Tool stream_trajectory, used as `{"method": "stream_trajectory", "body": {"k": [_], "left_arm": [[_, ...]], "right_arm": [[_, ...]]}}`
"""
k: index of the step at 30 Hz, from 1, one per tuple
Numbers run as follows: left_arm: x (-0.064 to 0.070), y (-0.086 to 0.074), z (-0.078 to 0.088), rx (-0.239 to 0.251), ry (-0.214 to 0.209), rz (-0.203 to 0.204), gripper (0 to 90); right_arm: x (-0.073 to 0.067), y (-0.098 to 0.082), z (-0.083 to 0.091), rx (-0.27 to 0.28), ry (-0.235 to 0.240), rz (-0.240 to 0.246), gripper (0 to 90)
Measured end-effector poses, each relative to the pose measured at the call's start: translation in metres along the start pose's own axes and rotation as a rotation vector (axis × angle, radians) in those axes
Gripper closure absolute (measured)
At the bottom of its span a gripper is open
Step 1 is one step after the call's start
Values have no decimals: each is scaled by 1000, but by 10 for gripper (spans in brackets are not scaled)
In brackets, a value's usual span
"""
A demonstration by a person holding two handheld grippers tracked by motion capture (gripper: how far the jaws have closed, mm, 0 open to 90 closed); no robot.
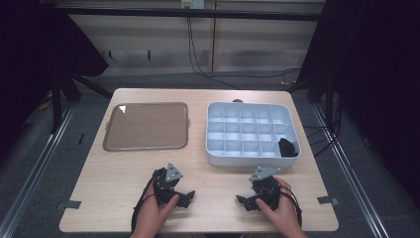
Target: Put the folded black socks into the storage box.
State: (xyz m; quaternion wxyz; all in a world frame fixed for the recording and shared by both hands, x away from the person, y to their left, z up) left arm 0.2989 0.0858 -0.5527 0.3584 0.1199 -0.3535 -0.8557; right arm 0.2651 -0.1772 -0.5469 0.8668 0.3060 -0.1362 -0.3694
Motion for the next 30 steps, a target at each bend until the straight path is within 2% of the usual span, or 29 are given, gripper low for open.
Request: {"method": "stream_trajectory", "body": {"k": [8,13,19,30], "left_arm": [[0,0,0,0,0,0,0],[0,0,0,0,1,-1,0],[0,0,0,0,0,0,0],[0,0,0,0,0,0,0]], "right_arm": [[0,-2,-1,46,8,6,124],[0,-5,-3,126,17,19,125],[-1,-5,-3,124,3,13,123],[-1,-4,-3,125,3,13,122]]}}
Point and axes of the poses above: each handheld gripper's, and its own axes: z roughly backward along the jaws, y roughly out of its top, x roughly to its right, the point moved 6 cm from there along -z, roughly forward along the jaws, and after that the axes turned 3 degrees about z, right-handed, at the moved point
